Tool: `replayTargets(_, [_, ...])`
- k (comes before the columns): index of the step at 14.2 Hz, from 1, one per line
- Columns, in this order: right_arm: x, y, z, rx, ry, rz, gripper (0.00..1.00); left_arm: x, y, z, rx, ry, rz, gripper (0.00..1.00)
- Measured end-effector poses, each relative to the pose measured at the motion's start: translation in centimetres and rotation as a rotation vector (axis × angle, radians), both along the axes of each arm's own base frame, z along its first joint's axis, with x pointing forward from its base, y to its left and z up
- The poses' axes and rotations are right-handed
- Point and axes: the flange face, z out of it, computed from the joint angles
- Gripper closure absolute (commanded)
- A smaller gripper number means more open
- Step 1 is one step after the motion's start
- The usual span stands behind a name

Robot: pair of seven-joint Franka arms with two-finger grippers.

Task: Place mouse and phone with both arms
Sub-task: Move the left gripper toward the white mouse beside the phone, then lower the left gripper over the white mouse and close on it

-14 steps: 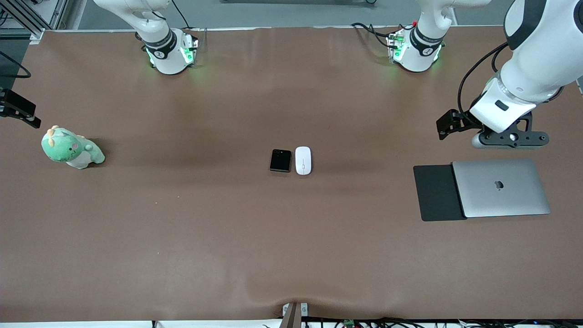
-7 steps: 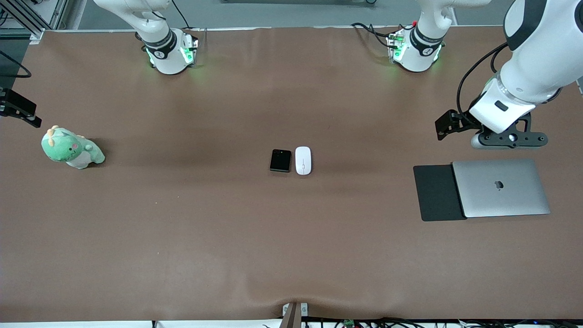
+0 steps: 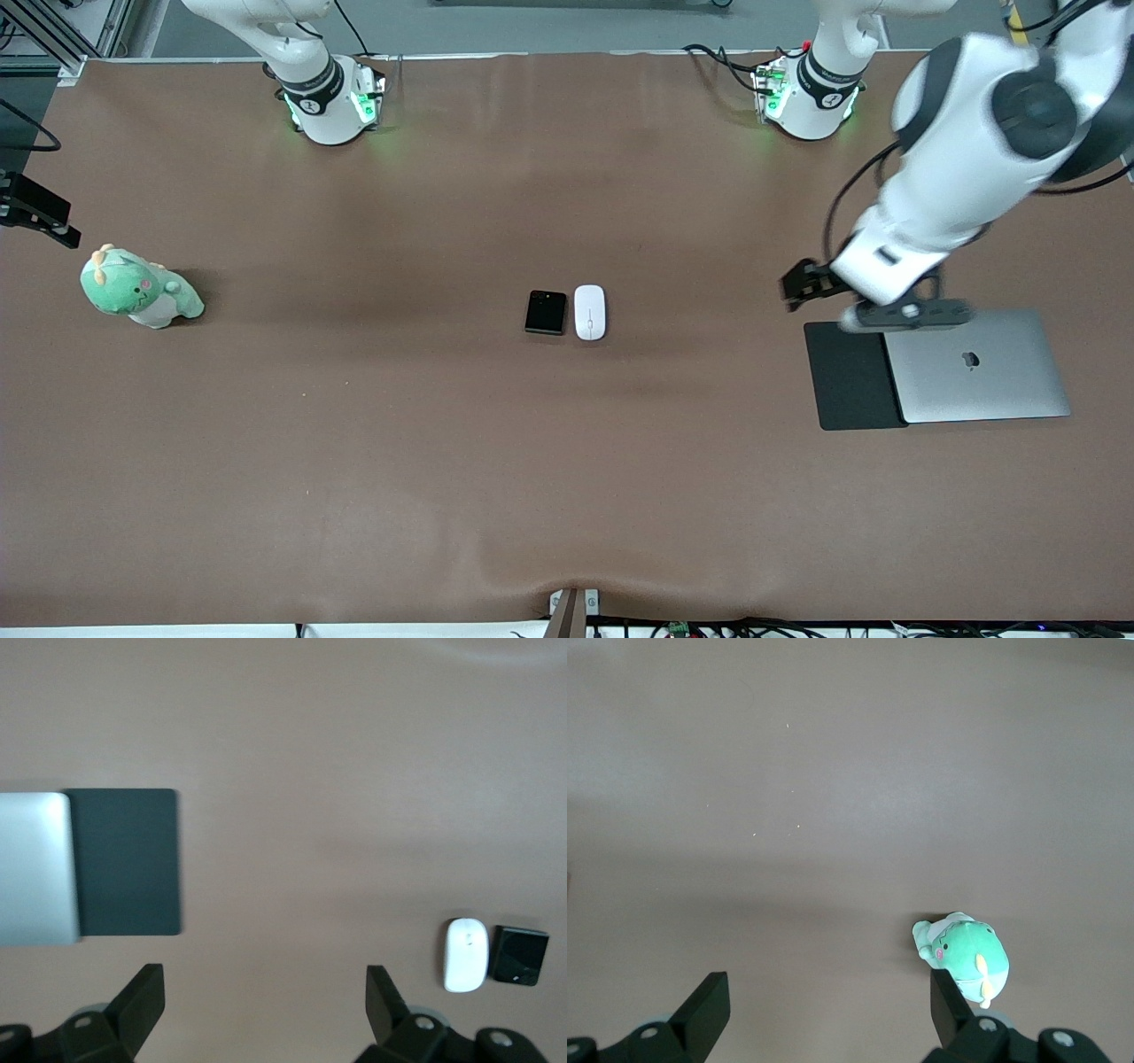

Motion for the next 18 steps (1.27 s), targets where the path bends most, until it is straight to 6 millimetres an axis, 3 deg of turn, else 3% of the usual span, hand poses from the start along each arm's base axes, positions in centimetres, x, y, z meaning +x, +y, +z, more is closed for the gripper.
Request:
replayTargets(2, [0.0,0.0,0.0,0.000,0.000,-0.001,0.00,0.0,-3.7,-3.3,-0.010,0.009,-0.022,0.00])
replayTargets(5, [0.0,0.0,0.0,0.000,0.000,-0.001,0.00,0.0,-7.7,-7.3,-0.015,0.033,0.007,0.00])
replayTargets(9, [0.0,-0.1,0.0,0.000,0.000,-0.001,0.00,-1.7,-13.6,-13.5,0.032,0.076,0.019,0.00])
replayTargets(11, [0.0,-0.1,0.0,0.000,0.000,-0.001,0.00,-2.0,-15.4,-16.2,0.031,0.071,0.043,0.00])
replayTargets(15, [0.0,-0.3,0.0,0.000,0.000,-0.005,0.00,-1.9,-16.8,-19.7,0.009,0.061,0.109,0.00])
replayTargets(18, [0.0,-0.3,0.0,0.000,0.000,-0.006,0.00,-3.2,-19.6,-22.3,-0.005,0.060,0.131,0.00])
